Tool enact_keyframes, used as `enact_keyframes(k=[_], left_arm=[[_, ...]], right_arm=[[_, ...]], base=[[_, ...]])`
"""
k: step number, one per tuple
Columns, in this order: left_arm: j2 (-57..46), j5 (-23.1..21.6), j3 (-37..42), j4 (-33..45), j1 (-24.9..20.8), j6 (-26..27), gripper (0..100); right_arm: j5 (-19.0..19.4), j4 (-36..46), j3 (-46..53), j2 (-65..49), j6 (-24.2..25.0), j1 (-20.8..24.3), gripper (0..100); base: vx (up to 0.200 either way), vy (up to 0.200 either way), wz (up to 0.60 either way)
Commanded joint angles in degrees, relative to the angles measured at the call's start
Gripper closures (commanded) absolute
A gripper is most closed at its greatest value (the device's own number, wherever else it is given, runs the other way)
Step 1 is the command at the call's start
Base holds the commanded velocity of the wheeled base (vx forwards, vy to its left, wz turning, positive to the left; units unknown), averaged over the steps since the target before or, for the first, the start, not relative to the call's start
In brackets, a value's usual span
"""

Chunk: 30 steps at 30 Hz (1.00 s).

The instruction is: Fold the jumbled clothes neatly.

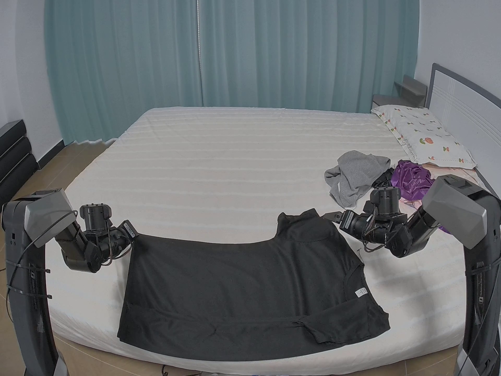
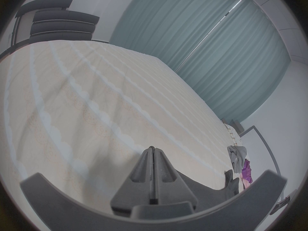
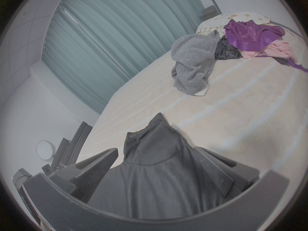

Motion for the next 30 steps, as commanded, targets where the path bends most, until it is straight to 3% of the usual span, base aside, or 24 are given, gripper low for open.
enact_keyframes(k=[1,7,19,20,30], left_arm=[[0.3,0.0,0.1,0.0,0.1,0.0,100],[0.3,0.0,0.3,-0.1,0.1,0.0,100],[0.3,0.0,0.3,-0.2,-0.1,0.0,100],[0.3,0.0,0.3,-0.2,-0.1,0.0,100],[0.3,0.2,-0.6,-0.2,-0.2,0.0,100]], right_arm=[[-1.4,7.4,-13.0,8.9,-1.4,1.0,0],[-5.5,8.2,-20.3,13.4,-3.7,1.0,0],[-5.8,9.4,-24.6,15.0,-3.6,0.7,0],[-5.7,9.3,-24.6,15.0,-3.5,0.8,100],[-5.8,9.1,-23.3,13.8,-2.9,0.4,100]], base=[[0.000,0.000,0.00],[0.000,0.000,0.00],[0.000,0.000,0.00],[0.000,0.000,0.00],[0.000,0.000,0.00]])
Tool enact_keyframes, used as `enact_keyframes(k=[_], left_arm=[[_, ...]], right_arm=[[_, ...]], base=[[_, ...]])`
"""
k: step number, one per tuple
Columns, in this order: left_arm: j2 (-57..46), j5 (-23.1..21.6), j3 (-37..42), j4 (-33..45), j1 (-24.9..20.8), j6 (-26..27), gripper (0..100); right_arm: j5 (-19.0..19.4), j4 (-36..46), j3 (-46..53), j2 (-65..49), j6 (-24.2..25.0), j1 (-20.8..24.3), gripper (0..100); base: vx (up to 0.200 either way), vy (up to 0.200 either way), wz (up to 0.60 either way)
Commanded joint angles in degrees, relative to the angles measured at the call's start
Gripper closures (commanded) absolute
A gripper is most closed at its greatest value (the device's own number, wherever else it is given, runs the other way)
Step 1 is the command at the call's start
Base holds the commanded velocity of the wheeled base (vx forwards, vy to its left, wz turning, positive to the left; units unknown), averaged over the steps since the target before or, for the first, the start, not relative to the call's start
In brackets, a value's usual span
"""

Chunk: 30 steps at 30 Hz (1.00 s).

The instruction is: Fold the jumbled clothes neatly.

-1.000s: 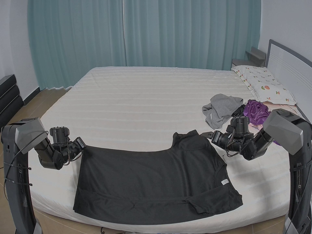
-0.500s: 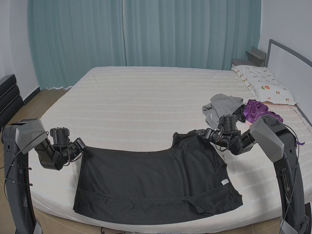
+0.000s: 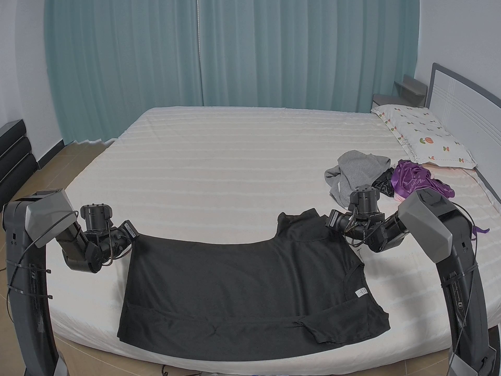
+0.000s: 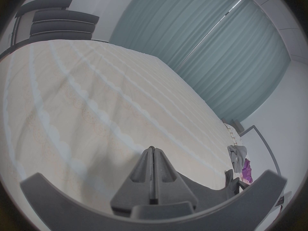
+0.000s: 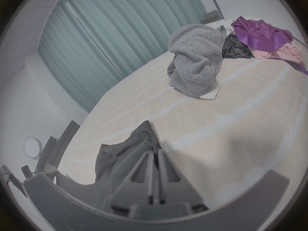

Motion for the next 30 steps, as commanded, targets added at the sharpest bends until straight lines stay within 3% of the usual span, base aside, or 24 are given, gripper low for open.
enact_keyframes(k=[1,8,16,30], left_arm=[[0.1,0.1,-0.5,0.0,0.0,-0.1,100],[0.1,0.2,-1.5,0.0,0.1,0.0,100],[1.5,3.0,-5.4,0.0,0.1,-0.1,100],[2.4,3.1,-7.1,-0.2,0.0,0.0,100]], right_arm=[[0.0,-0.4,0.5,-0.8,0.1,-0.4,100],[-1.5,-1.2,0.4,-2.0,2.8,-1.1,100],[-2.3,-2.7,0.5,-3.0,3.2,-1.7,100],[-6.1,-5.2,0.8,-3.1,3.4,-1.9,100]], base=[[0.000,0.000,0.00],[0.000,0.000,0.00],[0.000,0.000,0.00],[0.000,0.000,0.00]])
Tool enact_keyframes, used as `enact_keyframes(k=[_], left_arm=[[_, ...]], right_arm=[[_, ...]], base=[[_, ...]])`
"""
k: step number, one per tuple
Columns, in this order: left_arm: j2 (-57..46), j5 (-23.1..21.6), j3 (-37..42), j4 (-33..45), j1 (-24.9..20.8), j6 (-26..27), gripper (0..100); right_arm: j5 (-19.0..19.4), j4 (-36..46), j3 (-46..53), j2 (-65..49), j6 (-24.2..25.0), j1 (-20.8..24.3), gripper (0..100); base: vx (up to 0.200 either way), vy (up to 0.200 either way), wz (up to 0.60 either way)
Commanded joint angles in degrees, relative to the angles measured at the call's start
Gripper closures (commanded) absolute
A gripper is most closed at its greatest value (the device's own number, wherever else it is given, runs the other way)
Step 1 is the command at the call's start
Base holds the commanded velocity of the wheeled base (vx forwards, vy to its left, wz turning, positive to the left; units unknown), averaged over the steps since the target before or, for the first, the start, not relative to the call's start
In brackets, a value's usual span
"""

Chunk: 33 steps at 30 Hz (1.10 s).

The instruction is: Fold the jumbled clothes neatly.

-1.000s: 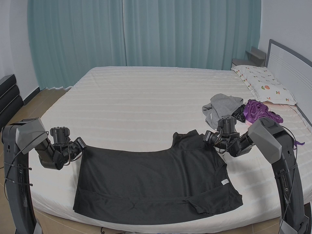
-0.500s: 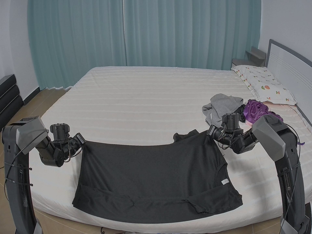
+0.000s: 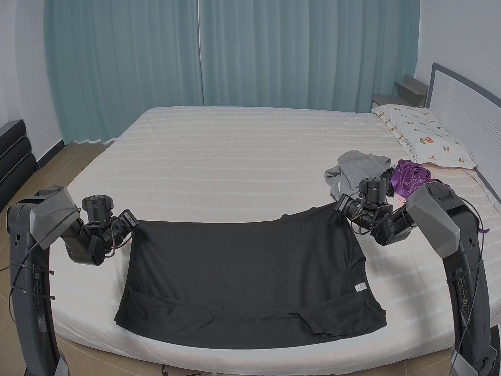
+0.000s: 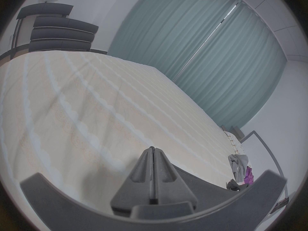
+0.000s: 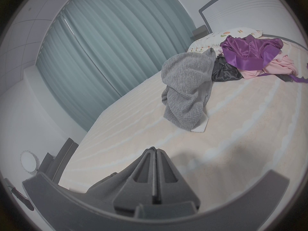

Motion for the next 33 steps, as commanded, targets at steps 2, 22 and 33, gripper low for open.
enact_keyframes(k=[2,22,33], left_arm=[[0.2,0.0,0.3,0.0,0.0,0.0,100],[-4.7,0.0,4.5,0.0,0.0,-0.8,100],[-8.2,-0.1,9.6,-1.3,0.0,-0.7,100]], right_arm=[[-0.1,-0.2,1.7,-1.4,0.0,0.0,100],[3.4,-2.0,14.4,-9.4,2.9,-1.3,100],[6.8,-3.3,24.5,-13.5,3.2,-1.5,100]], base=[[0.000,0.000,0.00],[0.000,0.000,0.00],[0.000,0.000,0.00]])
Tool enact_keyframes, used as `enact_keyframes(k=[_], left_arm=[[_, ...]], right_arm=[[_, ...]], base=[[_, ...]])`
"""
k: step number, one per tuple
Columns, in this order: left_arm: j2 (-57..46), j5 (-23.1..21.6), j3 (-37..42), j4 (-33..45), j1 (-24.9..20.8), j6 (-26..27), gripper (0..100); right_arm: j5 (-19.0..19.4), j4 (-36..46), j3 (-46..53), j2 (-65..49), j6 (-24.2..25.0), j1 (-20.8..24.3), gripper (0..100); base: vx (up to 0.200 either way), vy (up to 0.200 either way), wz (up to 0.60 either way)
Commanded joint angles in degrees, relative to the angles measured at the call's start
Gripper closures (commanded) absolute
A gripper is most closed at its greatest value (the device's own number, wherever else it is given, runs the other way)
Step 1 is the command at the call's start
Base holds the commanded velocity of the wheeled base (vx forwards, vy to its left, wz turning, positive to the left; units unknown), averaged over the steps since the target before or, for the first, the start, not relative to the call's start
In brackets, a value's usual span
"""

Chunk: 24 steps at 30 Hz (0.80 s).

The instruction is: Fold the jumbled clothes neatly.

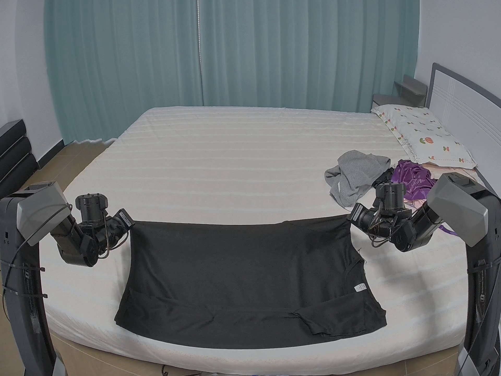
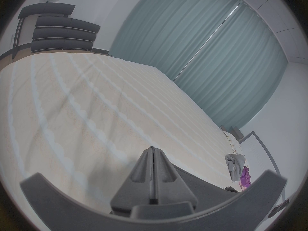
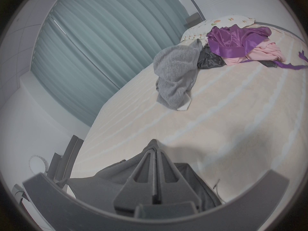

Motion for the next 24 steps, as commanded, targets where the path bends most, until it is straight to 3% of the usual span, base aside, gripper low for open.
enact_keyframes(k=[1,14,24], left_arm=[[-2.9,-0.1,3.2,-1.2,0.0,0.1,100],[-7.5,-0.8,13.4,-3.6,0.2,0.5,100],[-11.1,-0.8,20.6,-6.1,-0.1,0.8,100]], right_arm=[[1.0,-1.4,4.7,-2.2,0.0,0.1,100],[5.9,-9.8,19.1,-9.1,0.0,0.0,100],[7.8,-11.6,28.5,-13.1,-0.4,-0.7,100]], base=[[0.000,0.000,0.00],[0.000,0.000,0.00],[0.000,0.000,0.00]])
